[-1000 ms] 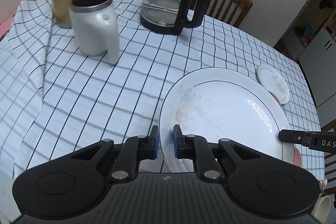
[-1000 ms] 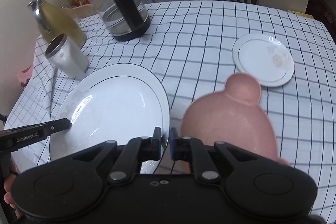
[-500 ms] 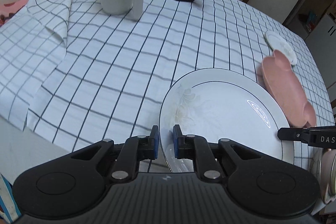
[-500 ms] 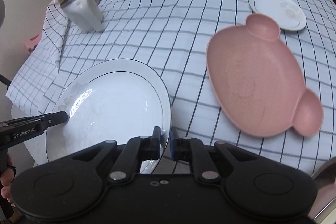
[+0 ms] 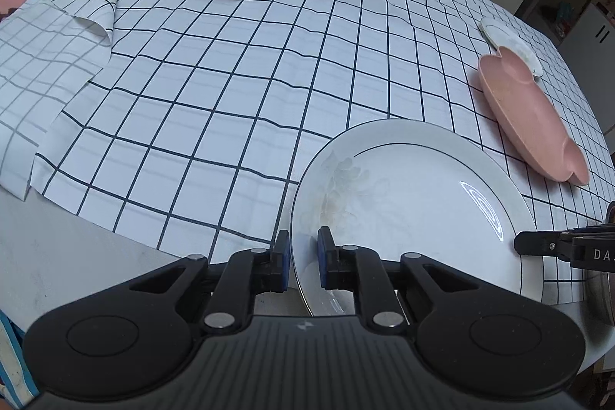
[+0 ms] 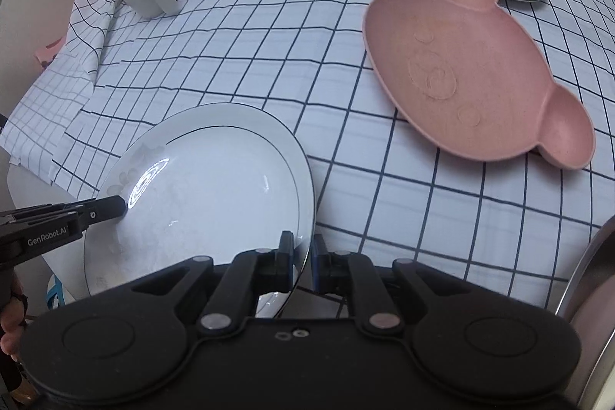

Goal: Organize plates and bowls

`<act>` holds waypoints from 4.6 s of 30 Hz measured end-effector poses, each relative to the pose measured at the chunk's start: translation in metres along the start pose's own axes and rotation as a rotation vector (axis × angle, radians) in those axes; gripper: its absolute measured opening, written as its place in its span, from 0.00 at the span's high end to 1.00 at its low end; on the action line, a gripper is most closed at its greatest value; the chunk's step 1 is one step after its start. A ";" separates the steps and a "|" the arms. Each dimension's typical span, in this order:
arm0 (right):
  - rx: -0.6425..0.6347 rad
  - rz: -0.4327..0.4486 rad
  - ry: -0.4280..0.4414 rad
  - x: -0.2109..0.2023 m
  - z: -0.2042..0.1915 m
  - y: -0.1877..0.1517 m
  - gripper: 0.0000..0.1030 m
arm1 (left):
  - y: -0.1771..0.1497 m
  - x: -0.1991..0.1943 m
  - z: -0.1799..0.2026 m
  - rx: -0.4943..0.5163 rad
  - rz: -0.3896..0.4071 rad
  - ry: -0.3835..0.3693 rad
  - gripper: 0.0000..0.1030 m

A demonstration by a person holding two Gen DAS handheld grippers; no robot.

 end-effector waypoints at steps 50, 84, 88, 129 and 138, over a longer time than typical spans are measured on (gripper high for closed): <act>-0.110 0.252 -0.035 -0.116 -0.014 0.020 0.48 | 0.045 -0.087 0.081 0.225 0.171 -0.078 0.65; 0.007 0.346 -0.159 -0.131 0.153 0.198 0.06 | 0.239 0.002 0.247 0.332 0.211 -0.149 0.27; 0.016 0.329 -0.192 -0.113 0.177 0.220 0.06 | 0.256 0.028 0.261 0.337 0.184 -0.135 0.27; 0.207 0.059 -0.193 0.056 0.314 0.284 0.45 | 0.292 0.246 0.298 0.236 -0.141 -0.131 0.58; 0.231 0.035 -0.124 0.062 0.313 0.279 0.70 | 0.288 0.252 0.287 0.154 -0.173 -0.169 0.72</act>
Point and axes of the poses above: each gripper's, at about its wrist camera, not at the fingertips, and x roughly the way its jaws point, z to its right, y to its top, the point moved 10 cm from there along x, roughly the way its jaws point, and after that the axes turned 4 degrees about -y, right-handed, at the moved point
